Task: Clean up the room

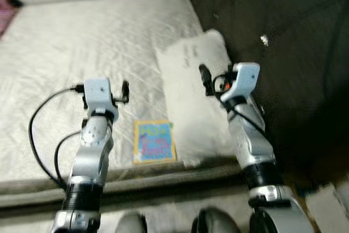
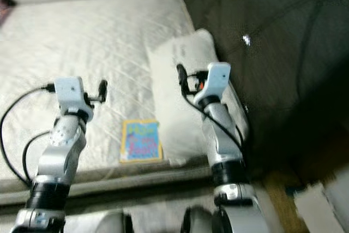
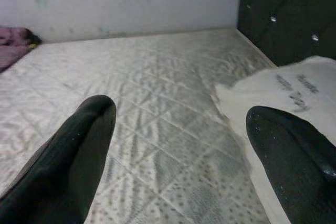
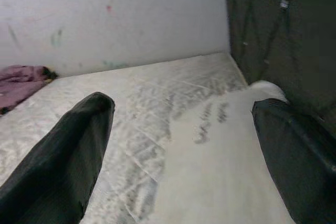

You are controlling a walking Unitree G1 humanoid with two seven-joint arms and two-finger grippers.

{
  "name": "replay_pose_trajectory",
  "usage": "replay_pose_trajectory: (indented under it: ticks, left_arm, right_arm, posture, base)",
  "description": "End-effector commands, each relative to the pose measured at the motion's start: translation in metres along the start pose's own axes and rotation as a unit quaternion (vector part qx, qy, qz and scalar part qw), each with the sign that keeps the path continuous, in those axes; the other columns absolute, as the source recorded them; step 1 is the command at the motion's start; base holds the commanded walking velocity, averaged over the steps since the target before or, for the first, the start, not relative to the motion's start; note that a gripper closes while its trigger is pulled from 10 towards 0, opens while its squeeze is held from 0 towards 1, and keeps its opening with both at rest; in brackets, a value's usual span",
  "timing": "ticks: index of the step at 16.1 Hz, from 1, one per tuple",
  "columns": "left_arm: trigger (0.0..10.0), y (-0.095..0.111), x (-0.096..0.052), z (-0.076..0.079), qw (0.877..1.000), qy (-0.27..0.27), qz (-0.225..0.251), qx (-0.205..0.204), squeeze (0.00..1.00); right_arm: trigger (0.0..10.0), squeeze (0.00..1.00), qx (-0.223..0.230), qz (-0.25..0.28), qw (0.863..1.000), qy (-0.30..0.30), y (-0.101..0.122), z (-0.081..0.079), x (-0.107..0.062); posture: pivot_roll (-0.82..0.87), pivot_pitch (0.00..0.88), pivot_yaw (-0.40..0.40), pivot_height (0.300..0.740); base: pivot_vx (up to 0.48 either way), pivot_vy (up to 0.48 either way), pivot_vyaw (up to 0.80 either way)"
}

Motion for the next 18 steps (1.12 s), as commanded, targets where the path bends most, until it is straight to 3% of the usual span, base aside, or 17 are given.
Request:
replay_pose_trajectory:
  ticks: [1, 15, 18]
  left_arm:
    - [10.0, -0.0001, 0.0013, -0.0045, 1.0, 0.001, -0.002, -0.001, 0.0]
    - [10.0, -0.0052, -0.0004, 0.0017, 0.999, -0.011, -0.011, -0.033, 0.0]
    - [10.0, -0.0069, -0.0004, 0.0024, 0.999, -0.011, -0.016, -0.042, 0.0]
  right_arm:
    - [10.0, 0.0, -0.003, 0.002, 1.0, 0.004, 0.0, -0.0031, -0.0012]
    - [10.0, 0.0, -0.023, -0.006, 1.0, -0.005, -0.0024, 0.0032, -0.0041]
    - [10.0, 0.0, -0.021, -0.008, 1.0, -0.005, -0.003, 0.0037, -0.0044]
  posture:
    - [-0.07, 0.0, 0.031, 0.74]
    - [-0.08, 0.0, 0.018, 0.74]
    - [-0.08, 0.0, 0.017, 0.74]
  base:
    - [0.0, 0.0, 0.0]
    - [0.0, 0.0, 0.0]
    - [0.0, 0.48, 0.0]
Point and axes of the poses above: a point about 5 cm out from each wrist's last joint towards the gripper, its own x axis pointing out of the wrist towards the gripper, its own y axis along the axis of the wrist's last joint, z = x × y, the point moved 4 cm from there along x, pointing out of the wrist towards the gripper, and after that the axes turned 5 degrees about x, right-handed, at the moved point
